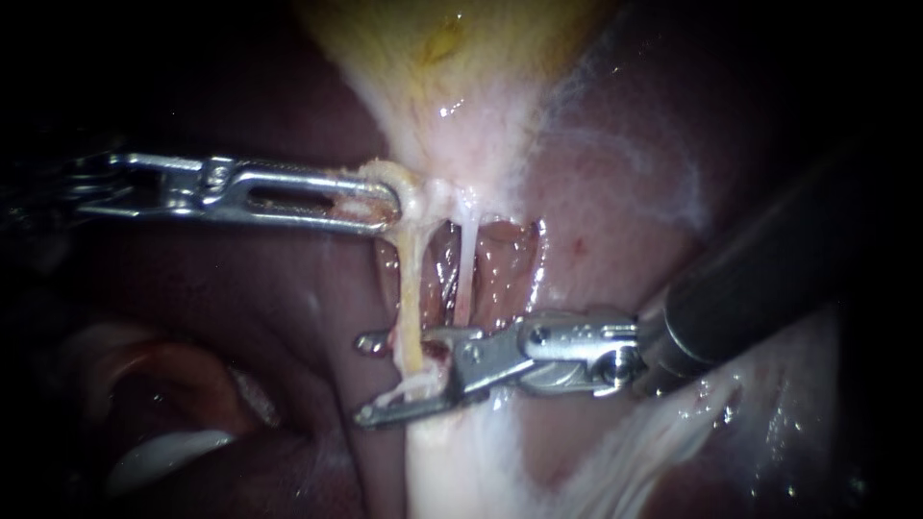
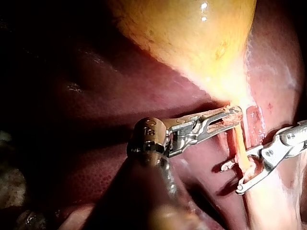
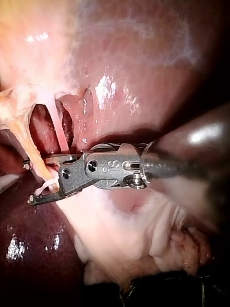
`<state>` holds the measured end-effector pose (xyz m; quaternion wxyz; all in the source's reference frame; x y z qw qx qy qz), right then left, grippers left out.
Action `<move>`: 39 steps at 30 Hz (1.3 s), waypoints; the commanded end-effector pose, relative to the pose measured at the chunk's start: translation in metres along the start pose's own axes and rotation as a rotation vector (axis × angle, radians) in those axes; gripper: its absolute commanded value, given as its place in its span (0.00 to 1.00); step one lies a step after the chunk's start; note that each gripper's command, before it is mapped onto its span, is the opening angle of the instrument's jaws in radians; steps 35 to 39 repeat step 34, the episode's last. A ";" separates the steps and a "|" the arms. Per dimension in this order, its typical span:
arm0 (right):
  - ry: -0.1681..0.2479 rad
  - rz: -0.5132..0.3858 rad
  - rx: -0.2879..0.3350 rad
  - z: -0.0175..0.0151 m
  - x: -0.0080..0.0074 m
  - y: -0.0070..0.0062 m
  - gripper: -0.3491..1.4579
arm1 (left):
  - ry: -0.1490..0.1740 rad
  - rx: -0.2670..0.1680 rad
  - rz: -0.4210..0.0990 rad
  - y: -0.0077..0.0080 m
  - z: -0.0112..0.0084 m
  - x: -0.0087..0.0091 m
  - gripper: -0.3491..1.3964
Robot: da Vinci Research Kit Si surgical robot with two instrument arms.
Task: Clipping first clip left tube
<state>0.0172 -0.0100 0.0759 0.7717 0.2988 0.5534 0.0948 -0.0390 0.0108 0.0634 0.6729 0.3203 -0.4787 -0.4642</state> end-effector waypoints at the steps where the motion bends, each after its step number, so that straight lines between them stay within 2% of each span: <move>1: -0.020 0.005 0.000 -0.0002 0.0001 0.0000 0.21 | 0.000 0.000 0.000 0.0000 0.0000 0.0000 0.00; 4: -0.037 0.013 0.001 -0.0005 0.0001 0.0000 0.11 | 0.000 0.000 0.000 0.0000 0.0000 0.0000 0.00; 7: -0.036 0.019 0.002 -0.0006 0.0001 -0.0001 0.00 | 0.000 0.000 0.000 0.0001 0.0000 0.0000 0.00; 14: -0.040 0.060 0.002 -0.0010 -0.0001 -0.0003 0.00 | 0.001 0.001 0.001 0.0002 0.0000 0.0000 0.00; 19: -0.054 0.061 0.003 -0.0012 -0.0001 -0.0005 0.00 | 0.001 0.001 0.001 0.0003 0.0000 0.0000 0.00; 39: -0.054 0.060 0.004 -0.0012 -0.0001 -0.0006 0.00 | 0.001 0.001 0.001 0.0004 0.0000 0.0000 0.00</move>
